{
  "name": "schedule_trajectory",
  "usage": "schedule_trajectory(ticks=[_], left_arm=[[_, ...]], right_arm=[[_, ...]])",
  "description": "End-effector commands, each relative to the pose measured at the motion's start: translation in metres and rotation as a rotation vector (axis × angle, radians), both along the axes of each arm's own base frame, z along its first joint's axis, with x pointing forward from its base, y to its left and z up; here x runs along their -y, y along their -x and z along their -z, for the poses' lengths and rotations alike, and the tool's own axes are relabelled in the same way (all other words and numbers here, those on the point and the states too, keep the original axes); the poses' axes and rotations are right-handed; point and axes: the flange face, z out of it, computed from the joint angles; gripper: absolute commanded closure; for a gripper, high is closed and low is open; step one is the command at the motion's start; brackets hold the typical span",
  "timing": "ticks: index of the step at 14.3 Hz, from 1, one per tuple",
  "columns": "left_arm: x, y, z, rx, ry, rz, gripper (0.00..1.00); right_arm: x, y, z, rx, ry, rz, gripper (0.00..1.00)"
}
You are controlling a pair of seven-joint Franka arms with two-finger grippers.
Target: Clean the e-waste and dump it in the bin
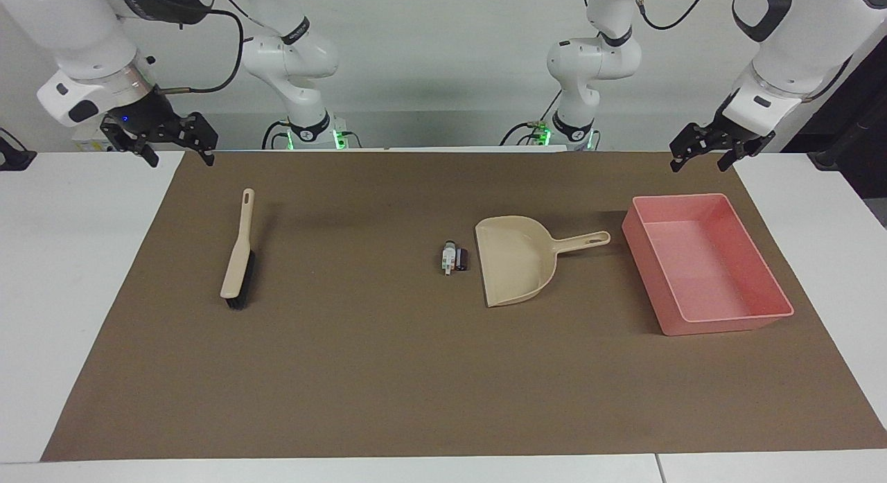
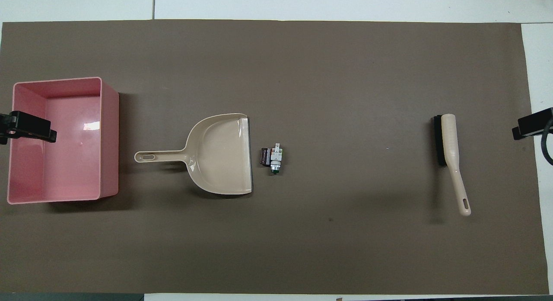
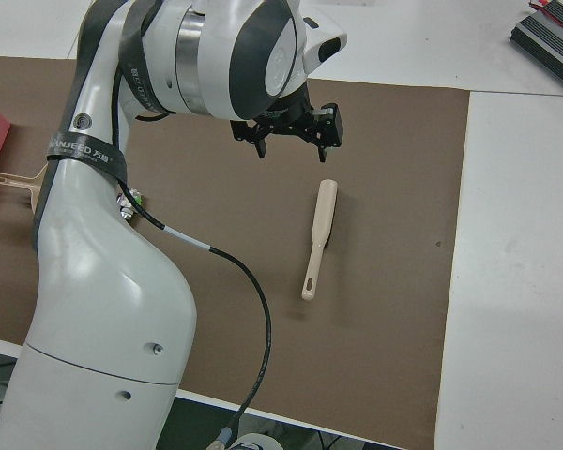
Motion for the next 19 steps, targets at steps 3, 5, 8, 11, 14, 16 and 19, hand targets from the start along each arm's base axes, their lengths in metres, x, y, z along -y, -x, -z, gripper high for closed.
schedule_trajectory(ticks=[3, 5, 8, 11, 14, 16, 19], left_arm=[[0.002, -0.001, -0.002, 0.041, 0.002, 0.284, 0.02], [0.011, -0.003, 0.0, 0.044, 0.012, 0.456, 0.02], [0.03, -0.005, 0.014, 0.04, 0.027, 0.67, 0.02], [0.061, -0.005, 0.044, 0.034, 0.052, 1.024, 0.02], [0.077, 0.0, 0.078, 0.017, 0.077, 1.253, 0.04], [0.102, 0.001, 0.111, 0.048, 0.065, 1.342, 0.04], [0.131, 0.006, 0.155, 0.051, 0.063, 1.426, 0.03]], right_arm=[[0.0, 0.014, 0.005, -0.016, -0.022, 0.013, 0.0], [-0.002, 0.015, 0.009, -0.021, -0.026, 0.006, 0.0], [-0.005, 0.031, 0.041, -0.003, -0.03, 0.001, 0.0], [-0.008, 0.065, 0.103, -0.005, -0.039, -0.004, 0.0], [-0.007, 0.075, 0.148, -0.057, -0.045, 0.005, 0.01], [-0.007, 0.079, 0.181, -0.072, -0.046, 0.004, 0.01], [-0.008, 0.08, 0.224, -0.054, -0.041, 0.006, 0.01]])
